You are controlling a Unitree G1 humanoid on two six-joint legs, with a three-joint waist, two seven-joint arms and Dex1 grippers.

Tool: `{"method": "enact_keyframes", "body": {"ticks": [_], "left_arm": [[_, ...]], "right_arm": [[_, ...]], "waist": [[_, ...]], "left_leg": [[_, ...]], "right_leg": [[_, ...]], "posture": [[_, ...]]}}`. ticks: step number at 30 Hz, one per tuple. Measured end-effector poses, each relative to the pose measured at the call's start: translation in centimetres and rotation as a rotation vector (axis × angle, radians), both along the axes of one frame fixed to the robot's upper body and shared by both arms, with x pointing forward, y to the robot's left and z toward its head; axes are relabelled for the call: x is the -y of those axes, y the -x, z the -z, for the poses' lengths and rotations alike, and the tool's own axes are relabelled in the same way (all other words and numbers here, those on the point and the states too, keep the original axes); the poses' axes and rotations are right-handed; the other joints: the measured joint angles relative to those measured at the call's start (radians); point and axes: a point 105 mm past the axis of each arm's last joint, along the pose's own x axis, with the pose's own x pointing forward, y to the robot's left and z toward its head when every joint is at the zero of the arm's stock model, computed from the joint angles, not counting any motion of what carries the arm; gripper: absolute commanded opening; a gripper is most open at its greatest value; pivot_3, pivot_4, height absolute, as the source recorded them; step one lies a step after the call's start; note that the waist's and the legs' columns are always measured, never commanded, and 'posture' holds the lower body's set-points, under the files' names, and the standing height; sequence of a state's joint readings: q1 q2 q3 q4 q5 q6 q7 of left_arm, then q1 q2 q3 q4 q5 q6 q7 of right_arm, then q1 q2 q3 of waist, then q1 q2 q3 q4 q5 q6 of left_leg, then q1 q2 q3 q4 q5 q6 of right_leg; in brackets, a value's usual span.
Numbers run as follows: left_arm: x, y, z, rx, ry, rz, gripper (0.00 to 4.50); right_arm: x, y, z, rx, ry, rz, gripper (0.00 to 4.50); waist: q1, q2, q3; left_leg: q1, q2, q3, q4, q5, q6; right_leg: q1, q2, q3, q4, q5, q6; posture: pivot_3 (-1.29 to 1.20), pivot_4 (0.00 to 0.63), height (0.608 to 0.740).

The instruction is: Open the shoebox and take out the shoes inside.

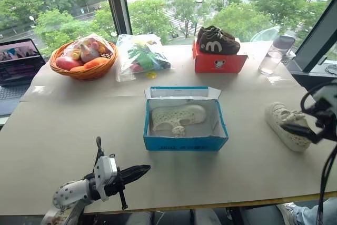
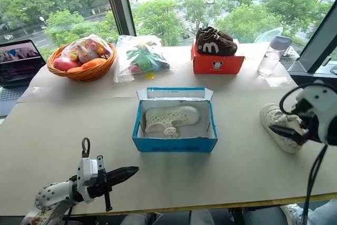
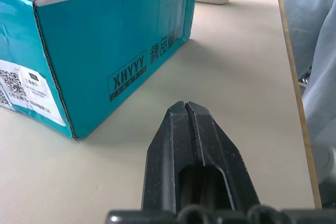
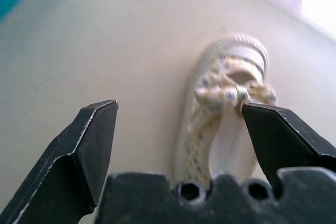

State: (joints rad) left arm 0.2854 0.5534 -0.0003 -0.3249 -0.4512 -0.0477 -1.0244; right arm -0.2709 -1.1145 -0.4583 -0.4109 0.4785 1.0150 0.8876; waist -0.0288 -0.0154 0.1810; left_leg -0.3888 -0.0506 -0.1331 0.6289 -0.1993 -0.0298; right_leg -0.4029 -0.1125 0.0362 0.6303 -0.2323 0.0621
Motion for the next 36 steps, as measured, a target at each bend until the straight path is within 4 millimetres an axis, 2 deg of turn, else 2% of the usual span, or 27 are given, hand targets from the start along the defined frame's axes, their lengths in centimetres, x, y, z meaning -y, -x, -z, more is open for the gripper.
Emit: {"method": "enact_keyframes", "body": {"ticks": [1, 3, 5, 7, 8, 10, 14, 17, 20, 23, 25, 31, 36], "left_arm": [[0.0, 0.0, 0.0, 0.0, 0.0, -0.004, 0.0], [0.1, -0.1, -0.2, 0.006, 0.003, -0.005, 0.0], [0.2, -0.1, -0.3, 0.013, 0.008, -0.005, 0.0], [0.2, -0.1, -0.3, 0.01, 0.008, -0.012, 0.0], [0.1, -0.1, -0.2, 0.008, 0.009, -0.017, 0.0], [0.1, -0.1, -0.2, 0.005, 0.011, -0.026, 0.0], [0.2, -0.1, -0.2, 0.005, 0.013, -0.029, 0.0], [0.4, -0.1, -0.2, 0.003, 0.017, -0.023, 0.0], [0.5, 0.0, -0.2, 0.001, 0.019, -0.018, 0.0], [0.6, -0.2, -0.3, 0.008, 0.019, -0.013, 0.0], [0.7, -0.2, -0.4, 0.012, 0.02, -0.011, 0.0], [0.9, -0.4, -0.4, 0.014, 0.024, -0.012, 0.0], [0.8, -0.4, -0.4, 0.014, 0.023, -0.018, 0.0]], "right_arm": [[-2.2, -0.5, -1.0, 0.046, -0.068, -0.069, 4.43], [-6.6, -1.6, -1.0, 0.057, -0.222, -0.18, 4.43], [-10.1, -2.4, 1.6, -0.055, -0.304, -0.227, 4.43], [-12.0, -2.7, 3.9, -0.158, -0.362, -0.225, 4.43], [-12.4, -2.9, 4.6, -0.194, -0.392, -0.208, 4.43], [-12.7, -3.2, 5.0, -0.231, -0.414, -0.187, 4.43], [-13.0, -3.1, 5.1, -0.306, -0.438, -0.199, 4.43], [-13.4, -3.3, 4.5, -0.371, -0.481, -0.231, 4.43], [-13.4, -2.5, 4.2, -0.452, -0.467, -0.282, 4.43], [-14.6, -1.8, 2.8, -0.501, -0.46, -0.379, 4.43], [-15.9, -2.1, 2.4, -0.516, -0.482, -0.419, 4.43], [-19.8, -3.1, 5.6, -0.671, -0.483, -0.42, 4.43], [-19.4, -3.7, 7.0, -0.741, -0.458, -0.362, 4.43]], "waist": [[-0.005, -0.001, 0.0], [-0.011, -0.006, -0.001], [-0.008, -0.008, -0.002], [0.009, -0.008, -0.002], [0.017, -0.007, -0.002], [0.025, -0.007, -0.002], [0.019, -0.007, -0.002], [0.012, -0.007, -0.002], [0.011, -0.007, -0.002], [0.004, -0.007, -0.002], [-0.003, -0.007, -0.003], [-0.011, -0.006, -0.003], [-0.01, -0.006, -0.003]], "left_leg": [[0.001, 0.001, 0.0, -0.001, 0.0, 0.0], [0.002, 0.003, 0.0, -0.001, 0.0, 0.0], [0.001, 0.002, -0.001, -0.001, 0.0, 0.0], [-0.003, -0.001, -0.001, 0.0, 0.0, 0.0], [-0.006, -0.002, -0.001, 0.0, 0.0, 0.0], [-0.014, -0.004, -0.001, 0.003, 0.0, 0.0], [-0.012, -0.003, 0.0, 0.004, 0.0, 0.0], [-0.01, 0.0, 0.001, 0.004, 0.0, 0.001], [-0.01, 0.001, 0.001, 0.004, 0.001, 0.001], [-0.01, 0.002, 0.002, 0.004, 0.0, 0.001], [-0.01, 0.002, 0.002, 0.004, 0.0, 0.001], [-0.01, 0.001, 0.002, 0.004, 0.0, 0.001], [-0.01, 0.0, 0.001, 0.004, 0.0, 0.001]], "right_leg": [[0.001, 0.001, 0.0, 0.0, 0.0, 0.0], [0.0, 0.003, 0.0, -0.001, 0.0, -0.001], [-0.003, 0.003, 0.0, -0.001, 0.002, -0.002], [-0.008, 0.001, 0.001, -0.001, 0.003, -0.003], [-0.012, 0.0, 0.001, 0.0, 0.007, -0.008], [-0.02, 0.0, 0.002, 0.0, 0.009, -0.007], [-0.018, 0.0, 0.002, -0.001, 0.01, -0.007], [-0.016, 0.002, 0.002, 0.0, 0.008, -0.003], [-0.017, 0.003, 0.002, 0.0, 0.008, -0.004], [-0.017, 0.004, 0.002, 0.0, 0.009, -0.005], [-0.017, 0.004, 0.002, 0.0, 0.009, -0.005], [-0.018, 0.004, 0.003, 0.001, 0.012, -0.01], [-0.019, 0.004, 0.004, 0.001, 0.012, -0.009]], "posture": [[0.0, 0.15, 0.74], [0.0, 0.15, 0.74], [0.0, 0.15, 0.74], [0.0, 0.15, 0.74], [0.0, 0.15, 0.74], [0.0, 0.15, 0.74], [0.0, 0.15, 0.74], [0.0, 0.15, 0.74], [0.0, 0.15, 0.74], [0.0, 0.15, 0.74], [0.0, 0.15, 0.74], [0.0, 0.15, 0.74], [0.0, 0.15, 0.74]]}}
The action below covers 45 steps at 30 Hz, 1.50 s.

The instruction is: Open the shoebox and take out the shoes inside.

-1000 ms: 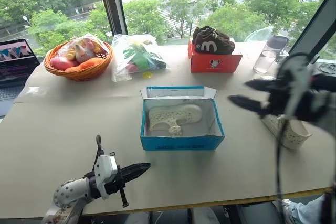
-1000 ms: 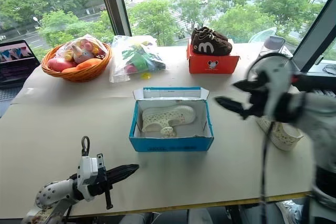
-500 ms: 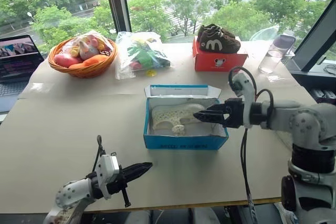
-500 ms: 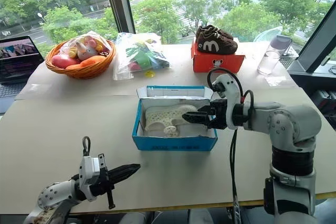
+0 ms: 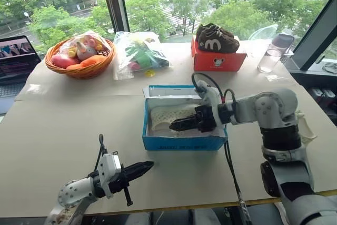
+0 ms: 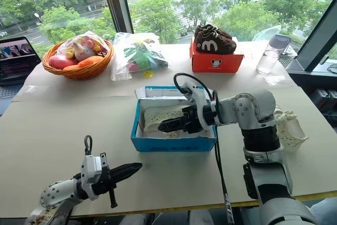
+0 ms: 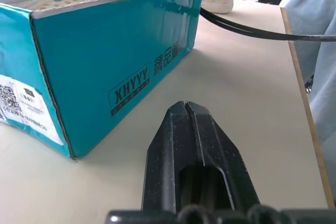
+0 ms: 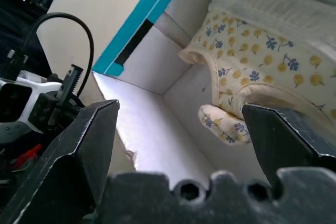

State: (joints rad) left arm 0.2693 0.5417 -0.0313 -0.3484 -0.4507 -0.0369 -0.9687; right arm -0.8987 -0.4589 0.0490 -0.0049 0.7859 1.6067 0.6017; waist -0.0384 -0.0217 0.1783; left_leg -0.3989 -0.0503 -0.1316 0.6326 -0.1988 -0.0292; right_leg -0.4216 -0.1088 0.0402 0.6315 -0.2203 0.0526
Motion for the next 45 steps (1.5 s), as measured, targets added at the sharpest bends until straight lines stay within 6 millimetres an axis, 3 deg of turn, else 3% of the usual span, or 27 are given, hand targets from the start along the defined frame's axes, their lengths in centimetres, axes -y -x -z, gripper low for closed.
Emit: {"method": "enact_keyframes", "body": {"ticks": [3, 8, 14, 17, 20, 31, 39, 45], "left_arm": [[0.0, 0.0, 0.0, 0.001, 0.001, -0.005, 0.0], [0.3, 0.1, -0.2, -0.006, 0.003, -0.002, 0.0], [0.4, -0.1, -0.3, -0.007, 0.005, -0.015, 0.0], [0.9, 0.1, -1.3, 0.021, 0.049, -0.008, 0.0], [1.1, 0.2, -1.8, 0.036, 0.057, -0.002, 0.0], [1.2, -0.1, -2.0, 0.033, 0.053, -0.012, 0.0], [1.2, -0.5, -2.9, 0.03, 0.05, 0.0, 0.0], [0.1, -0.9, -6.1, 0.083, 0.002, 0.06, 0.0]], "right_arm": [[-0.1, -0.4, 0.7, -0.022, 0.025, 0.013, 4.43], [-2.0, -1.2, 2.3, -0.033, 0.043, 0.022, 4.43], [-2.6, -2.7, 2.4, 0.022, 0.036, 0.082, 4.43], [-2.4, -3.5, 2.2, 0.047, 0.016, 0.124, 4.43], [-2.0, -3.9, 1.9, 0.054, -0.013, 0.15, 3.66], [-1.8, -2.7, 0.7, 0.089, -0.101, 0.13, 0.03], [-1.6, -2.7, 0.4, 0.087, -0.129, 0.141, 0.03], [-1.9, -2.5, 0.7, 0.068, -0.149, 0.141, 0.03]], "waist": [[-0.007, 0.0, 0.0], [-0.013, 0.0, 0.0], [-0.009, 0.0, 0.0], [-0.008, 0.0, 0.0], [-0.007, 0.001, 0.0], [-0.009, 0.001, 0.0], [-0.008, 0.001, 0.0], [-0.012, 0.001, 0.0]], "left_leg": [[0.001, 0.001, 0.0, 0.0, 0.0, 0.0], [0.002, 0.001, 0.001, 0.0, 0.0, 0.0], [0.001, 0.001, 0.001, 0.0, 0.0, 0.0], [0.001, 0.001, 0.001, 0.0, 0.0, 0.0], [0.001, 0.001, 0.001, 0.0, 0.0, 0.0], [0.002, 0.001, 0.001, 0.0, 0.0, 0.0], [0.002, 0.001, 0.001, 0.0, 0.0, 0.0], [0.002, 0.001, 0.001, 0.0, 0.0, 0.0]], "right_leg": [[0.0, 0.0, 0.0, 0.0, 0.0, 0.0], [0.0, 0.001, 0.0, 0.001, 0.0, 0.0], [0.0, 0.001, 0.001, 0.001, 0.0, 0.0], [0.0, 0.001, 0.001, 0.001, 0.0, 0.0], [0.0, 0.001, 0.001, 0.001, 0.0, 0.0], [0.0, 0.001, 0.001, 0.001, 0.0, 0.0], [0.0, 0.001, 0.001, 0.002, 0.0, 0.0], [0.0, 0.001, 0.001, 0.002, 0.0, 0.0]], "posture": [[0.0, 0.15, 0.74], [0.0, 0.15, 0.74], [0.0, 0.15, 0.74], [0.0, 0.15, 0.74], [0.0, 0.15, 0.74], [0.0, 0.15, 0.74], [0.0, 0.15, 0.74], [0.0, 0.15, 0.74]]}}
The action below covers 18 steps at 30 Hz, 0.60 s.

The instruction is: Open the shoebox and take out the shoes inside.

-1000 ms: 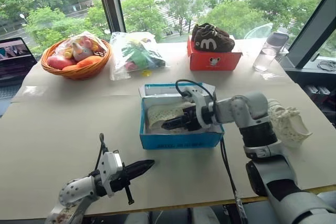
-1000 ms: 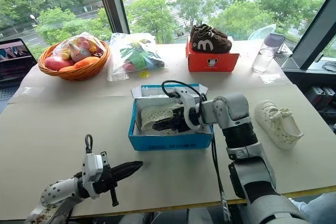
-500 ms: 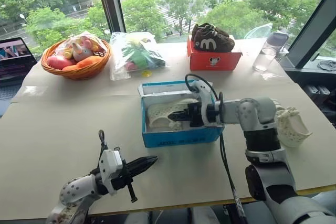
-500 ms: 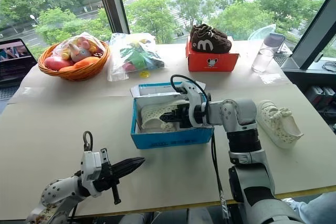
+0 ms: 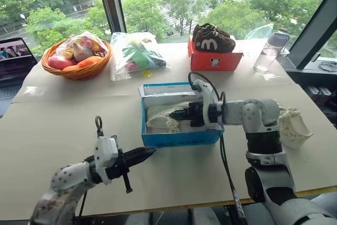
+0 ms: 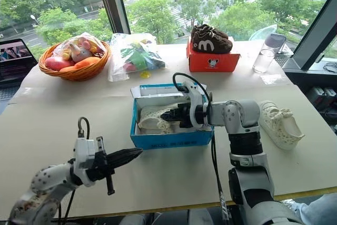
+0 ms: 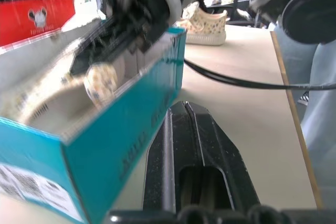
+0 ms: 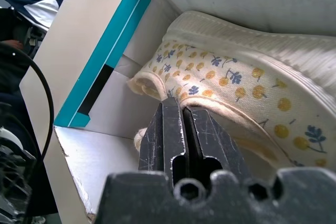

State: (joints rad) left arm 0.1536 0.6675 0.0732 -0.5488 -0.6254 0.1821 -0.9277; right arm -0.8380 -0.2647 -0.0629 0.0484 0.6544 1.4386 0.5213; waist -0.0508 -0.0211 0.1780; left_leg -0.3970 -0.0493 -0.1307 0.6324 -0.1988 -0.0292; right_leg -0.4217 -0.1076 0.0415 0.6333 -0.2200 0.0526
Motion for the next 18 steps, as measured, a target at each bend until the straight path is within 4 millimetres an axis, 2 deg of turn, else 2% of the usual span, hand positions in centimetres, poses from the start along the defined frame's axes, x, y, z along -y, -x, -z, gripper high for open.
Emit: {"method": "enact_keyframes", "body": {"ticks": [6, 11, 18], "left_arm": [[-1.3, 0.3, -1.1, -0.036, 0.002, 0.016, 0.0], [-1.5, 0.1, -1.5, -0.026, 0.003, 0.014, 0.0], [-1.6, 0.0, -1.2, -0.026, 0.0, 0.009, 0.0]], "right_arm": [[-0.2, 0.5, -0.3, -0.014, -0.072, -0.014, 0.03], [0.0, 0.7, -2.5, -0.012, -0.231, -0.025, 0.03], [1.5, 0.3, -5.7, 0.036, -0.364, 0.0, 0.03]], "waist": [[-0.005, 0.0, 0.0], [-0.004, 0.0, 0.0], [-0.003, 0.0, 0.0]], "left_leg": [[0.0, 0.0, 0.0, -0.001, 0.0, 0.0], [0.0, 0.0, 0.0, -0.001, 0.0, 0.0], [0.0, 0.0, 0.0, -0.001, 0.0, 0.0]], "right_leg": [[0.0, 0.0, 0.0, 0.0, 0.0, 0.0], [0.0, 0.0, 0.0, 0.0, 0.0, 0.0], [0.0, 0.0, 0.0, 0.0, 0.0, 0.0]], "posture": [[0.0, 0.15, 0.74], [0.0, 0.15, 0.74], [0.0, 0.15, 0.74]]}}
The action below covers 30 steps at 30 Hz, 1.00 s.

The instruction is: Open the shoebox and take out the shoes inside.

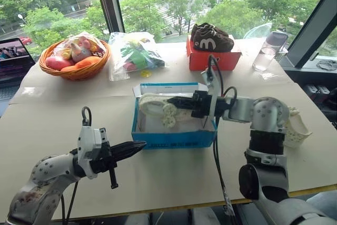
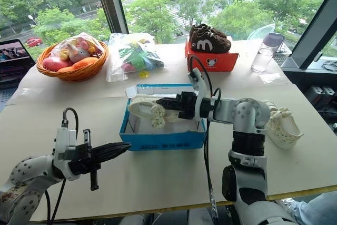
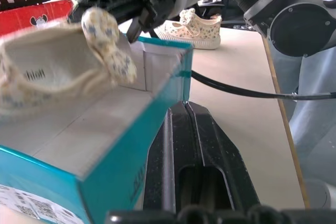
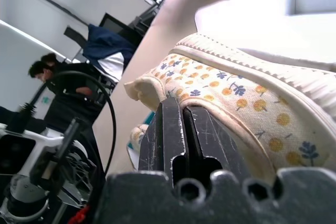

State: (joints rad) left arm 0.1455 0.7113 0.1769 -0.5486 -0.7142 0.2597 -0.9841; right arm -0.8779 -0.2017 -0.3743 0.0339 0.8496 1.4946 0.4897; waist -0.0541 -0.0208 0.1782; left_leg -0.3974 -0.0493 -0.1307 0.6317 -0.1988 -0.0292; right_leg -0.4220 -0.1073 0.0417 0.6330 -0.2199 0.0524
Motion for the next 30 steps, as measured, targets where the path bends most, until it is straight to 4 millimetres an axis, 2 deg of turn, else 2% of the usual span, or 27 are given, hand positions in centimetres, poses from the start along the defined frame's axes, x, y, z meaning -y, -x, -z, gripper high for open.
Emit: {"method": "enact_keyframes", "body": {"ticks": [8, 10, 13, 15, 17, 23, 27, 30], "left_arm": [[0.0, -0.1, 0.1, -0.003, 0.002, 0.002, 0.0], [0.0, -0.1, 0.1, 0.001, 0.003, 0.003, 0.0], [-0.1, -0.1, 0.0, 0.003, 0.003, 0.001, 0.0], [0.0, -0.1, -0.1, 0.005, 0.003, 0.002, 0.0], [0.0, -0.1, -0.1, 0.007, 0.003, 0.002, 0.0], [0.1, -0.2, -0.1, 0.008, 0.005, 0.005, 0.0], [0.3, -0.2, -0.3, 0.013, 0.005, 0.014, 0.0], [0.5, -0.2, -0.2, 0.006, 0.006, 0.022, 0.0]], "right_arm": [[0.4, 0.3, -1.6, 0.041, -0.062, -0.006, 0.03], [1.0, 0.4, -3.1, 0.087, -0.074, 0.005, 0.03], [3.0, 1.0, -7.4, 0.24, -0.091, 0.049, 0.03], [3.9, 1.3, -9.0, 0.294, -0.102, 0.075, 0.03], [6.1, 1.3, -10.6, 0.337, -0.114, 0.159, 0.03], [10.8, 0.9, -13.2, 0.382, -0.172, 0.381, 0.03], [14.3, 0.4, -13.7, 0.358, -0.192, 0.573, 0.03], [16.9, 0.4, -13.3, 0.332, -0.193, 0.711, 0.03]], "waist": [[-0.001, 0.0, 0.0], [0.0, 0.002, 0.001], [0.006, 0.002, 0.001], [0.008, 0.002, 0.001], [0.011, 0.002, 0.001], [0.008, 0.002, 0.001], [0.01, 0.002, 0.001], [0.011, 0.002, 0.001]], "left_leg": [[0.0, 0.0, 0.0, 0.0, 0.0, 0.0], [-0.001, 0.0, 0.0, 0.0, 0.0, 0.0], [-0.001, 0.0, 0.0, 0.0, 0.0, 0.0], [-0.001, 0.0, 0.0, 0.0, 0.0, 0.0], [-0.001, 0.0, 0.0, 0.0, 0.0, 0.0], [-0.001, 0.0, 0.0, 0.0, 0.0, 0.0], [-0.002, 0.0, 0.001, 0.0, 0.0, 0.0], [-0.002, 0.0, 0.001, 0.0, 0.0, 0.0]], "right_leg": [[0.0, 0.0, 0.0, 0.0, 0.0, 0.0], [-0.001, 0.0, 0.0, 0.0, 0.0, 0.0], [-0.001, 0.0, 0.0, 0.0, 0.0, 0.0], [0.0, 0.0, 0.0, -0.001, 0.0, 0.0], [0.0, 0.0, 0.0, -0.001, 0.0, 0.0], [0.0, 0.0, 0.0, -0.001, 0.0, 0.0], [0.0, 0.0, 0.001, -0.001, 0.0, 0.0], [0.0, 0.0, 0.001, -0.001, 0.0, 0.0]], "posture": [[0.0, 0.15, 0.74], [0.0, 0.15, 0.74], [0.0, 0.15, 0.74], [0.0, 0.15, 0.74], [0.0, 0.15, 0.74], [0.0, 0.15, 0.74], [0.0, 0.15, 0.74], [0.0, 0.15, 0.74]]}}
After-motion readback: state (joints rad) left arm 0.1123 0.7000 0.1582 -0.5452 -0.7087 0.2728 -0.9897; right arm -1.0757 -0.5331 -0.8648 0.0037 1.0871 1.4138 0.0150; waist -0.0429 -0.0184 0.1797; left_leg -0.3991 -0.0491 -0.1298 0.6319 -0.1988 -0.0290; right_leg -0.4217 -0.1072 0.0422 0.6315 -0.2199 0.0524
